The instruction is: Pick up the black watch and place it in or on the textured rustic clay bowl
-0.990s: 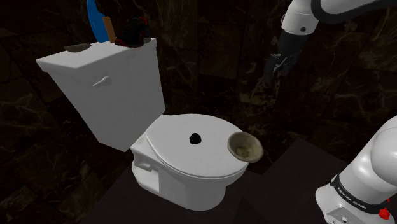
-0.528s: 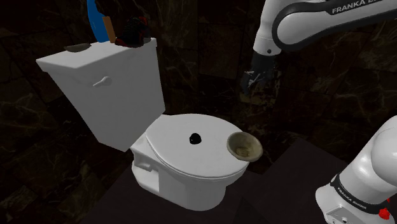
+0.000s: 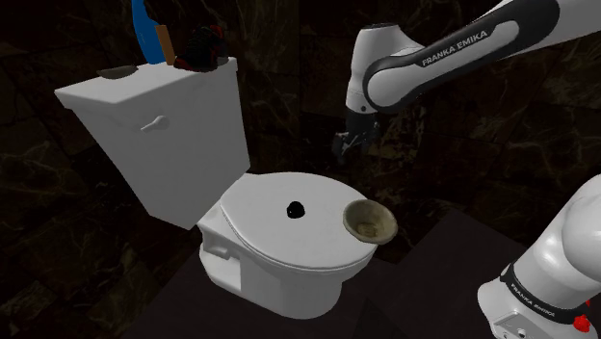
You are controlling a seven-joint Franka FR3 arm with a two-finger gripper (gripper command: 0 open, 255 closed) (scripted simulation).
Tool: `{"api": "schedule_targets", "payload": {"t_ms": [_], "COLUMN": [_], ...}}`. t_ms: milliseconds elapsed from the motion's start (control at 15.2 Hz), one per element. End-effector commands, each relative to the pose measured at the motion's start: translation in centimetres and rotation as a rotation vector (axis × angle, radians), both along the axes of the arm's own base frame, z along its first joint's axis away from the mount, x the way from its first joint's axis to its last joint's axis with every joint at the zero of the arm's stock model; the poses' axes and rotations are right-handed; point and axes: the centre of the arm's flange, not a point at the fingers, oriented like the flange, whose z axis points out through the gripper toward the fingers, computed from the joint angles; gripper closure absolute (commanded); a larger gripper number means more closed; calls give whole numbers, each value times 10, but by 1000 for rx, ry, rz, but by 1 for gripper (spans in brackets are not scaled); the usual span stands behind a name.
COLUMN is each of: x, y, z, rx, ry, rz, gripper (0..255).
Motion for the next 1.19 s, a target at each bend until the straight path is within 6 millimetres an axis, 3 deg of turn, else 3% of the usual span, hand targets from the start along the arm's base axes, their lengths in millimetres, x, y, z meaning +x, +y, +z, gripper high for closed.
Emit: {"api": "schedule_targets", "payload": {"t_ms": [0,1122], "x": [12,139], "y": [9,84], "z": [-22,-196], "rx": [3,24], "ry": [8,76], "rz": [-4,-31], "gripper": [0,0]}}
